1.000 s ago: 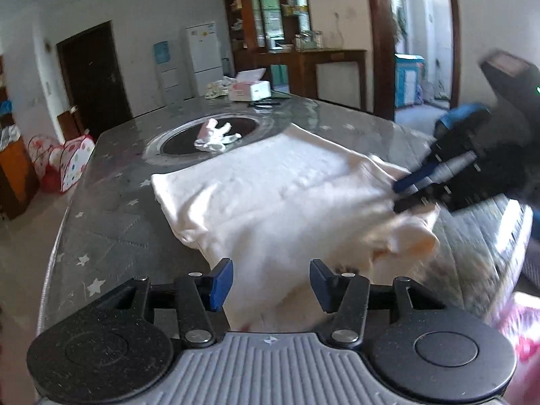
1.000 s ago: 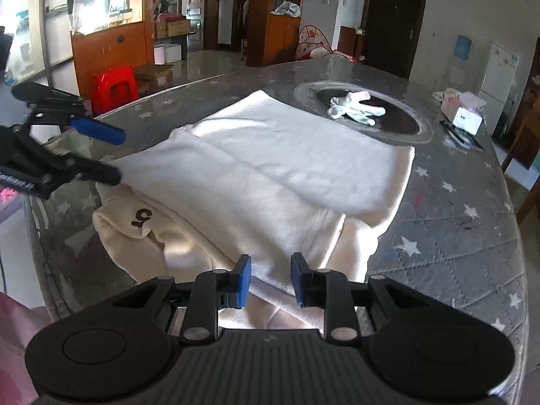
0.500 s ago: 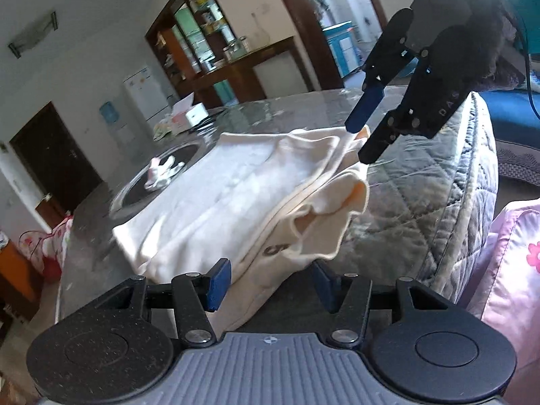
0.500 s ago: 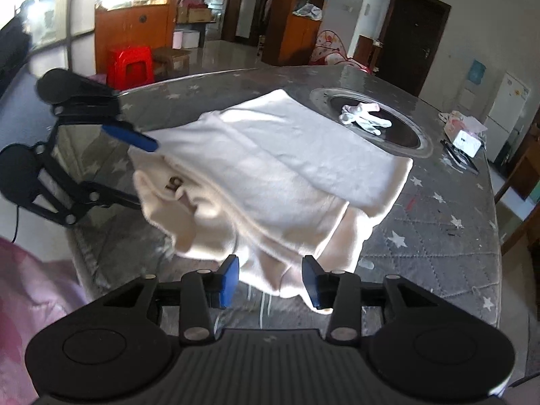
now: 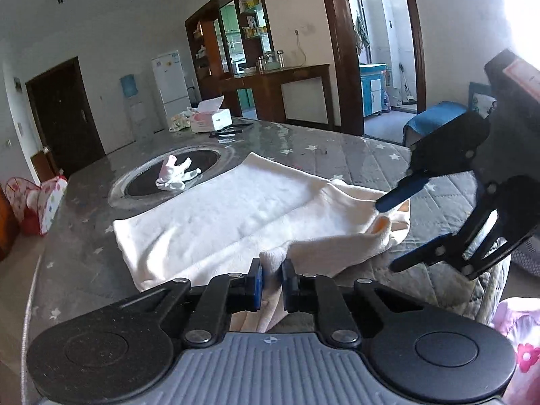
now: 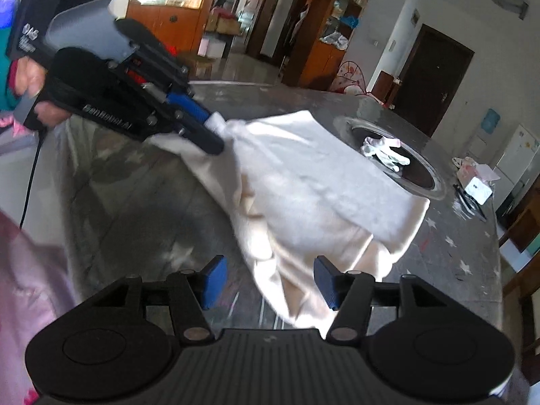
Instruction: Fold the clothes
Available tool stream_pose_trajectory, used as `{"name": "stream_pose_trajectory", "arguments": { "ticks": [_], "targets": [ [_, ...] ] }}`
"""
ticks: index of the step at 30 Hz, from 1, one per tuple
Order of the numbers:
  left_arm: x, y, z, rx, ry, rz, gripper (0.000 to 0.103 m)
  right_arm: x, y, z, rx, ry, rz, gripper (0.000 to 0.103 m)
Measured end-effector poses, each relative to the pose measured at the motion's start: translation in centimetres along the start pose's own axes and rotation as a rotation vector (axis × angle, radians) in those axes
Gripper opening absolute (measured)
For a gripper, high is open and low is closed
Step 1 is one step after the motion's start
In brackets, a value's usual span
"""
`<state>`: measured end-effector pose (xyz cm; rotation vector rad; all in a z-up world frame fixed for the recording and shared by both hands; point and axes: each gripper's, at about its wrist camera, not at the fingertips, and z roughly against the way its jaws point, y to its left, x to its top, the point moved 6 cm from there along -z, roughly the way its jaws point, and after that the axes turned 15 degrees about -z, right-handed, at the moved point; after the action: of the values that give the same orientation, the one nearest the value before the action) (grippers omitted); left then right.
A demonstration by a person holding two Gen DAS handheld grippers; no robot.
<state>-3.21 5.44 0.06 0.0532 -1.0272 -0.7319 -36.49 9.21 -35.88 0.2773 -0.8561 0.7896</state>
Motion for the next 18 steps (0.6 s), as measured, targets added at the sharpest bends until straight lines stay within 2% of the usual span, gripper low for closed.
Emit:
{"name": "stream_pose_trajectory", "arguments": {
  "ticks": [1, 5, 7, 8, 9, 18],
  "targets": [
    [-0.1, 0.1, -0.2, -0.006, 0.003, 0.007, 0.013, 0.1, -0.2, -0.5, 0.009, 0.006, -0.013, 0.053],
    [-0.8, 0.0, 0.0, -0.012, 0.012, 0.005, 0.019, 0.5, -1.0, -1.8, 0.045, 0.038, -0.081, 0.027],
    [-1.4, -0.5, 0.5, -0.003, 0.014, -0.020, 0.024, 0.9, -1.7, -1.7, 0.066, 0.045, -0.133, 0.021],
    [-1.7, -0.8, 0.6, 0.000, 0.018, -0.033, 0.031, 1.1, -2.0, -1.7, 0.082, 0.049, -0.162, 0.017],
    [-2.1, -1.0, 0.7, 0.007, 0.024, -0.046, 0.038, 1.2, -2.3, -1.7, 0.094, 0.055, -0.188, 0.016],
    [-4.7, -1.6, 0.9, 0.056, 0.078, -0.131, 0.041, 1.4, -2.5, -1.6, 0.091, 0.062, -0.188, 0.017]
  ]
}}
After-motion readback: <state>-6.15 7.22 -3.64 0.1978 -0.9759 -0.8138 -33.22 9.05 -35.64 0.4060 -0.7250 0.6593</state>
